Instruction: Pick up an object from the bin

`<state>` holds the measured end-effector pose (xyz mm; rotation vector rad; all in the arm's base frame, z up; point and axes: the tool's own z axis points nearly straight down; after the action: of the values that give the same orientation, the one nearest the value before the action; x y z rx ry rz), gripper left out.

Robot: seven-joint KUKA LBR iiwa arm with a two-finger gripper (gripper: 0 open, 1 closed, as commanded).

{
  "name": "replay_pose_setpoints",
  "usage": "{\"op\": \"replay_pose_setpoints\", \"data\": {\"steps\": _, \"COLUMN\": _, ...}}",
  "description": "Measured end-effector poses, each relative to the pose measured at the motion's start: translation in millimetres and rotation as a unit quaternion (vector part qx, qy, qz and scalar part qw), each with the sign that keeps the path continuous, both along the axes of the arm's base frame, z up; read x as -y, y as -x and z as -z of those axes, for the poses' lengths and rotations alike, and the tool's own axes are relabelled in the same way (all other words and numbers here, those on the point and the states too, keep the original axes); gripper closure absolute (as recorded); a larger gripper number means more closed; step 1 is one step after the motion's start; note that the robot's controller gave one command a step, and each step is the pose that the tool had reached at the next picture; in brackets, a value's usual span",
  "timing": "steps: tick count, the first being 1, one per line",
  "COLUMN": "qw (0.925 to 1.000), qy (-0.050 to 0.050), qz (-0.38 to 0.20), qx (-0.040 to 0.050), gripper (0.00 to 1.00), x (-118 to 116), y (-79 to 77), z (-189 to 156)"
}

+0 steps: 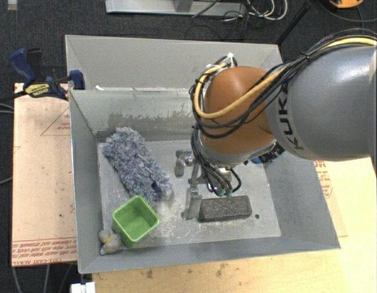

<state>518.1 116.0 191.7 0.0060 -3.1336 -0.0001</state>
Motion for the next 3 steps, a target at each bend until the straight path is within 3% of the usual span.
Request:
{"op": "replay_pose_setpoints", "data": {"steps": 2, "qw": 0.9999, "qy": 0.0, "qz": -0.006, "qx": 0.0095, "gripper": 0.0, "x": -11.3, "y": -11.5, "z": 8.5}}
{"op": "replay_pose_setpoints", "data": {"steps": 3, "qw": 0.9999, "qy": -0.001, "qz": -0.013, "qx": 0.0064, "gripper": 0.0, "x": -42.4, "y": -24.7, "z": 70.2}}
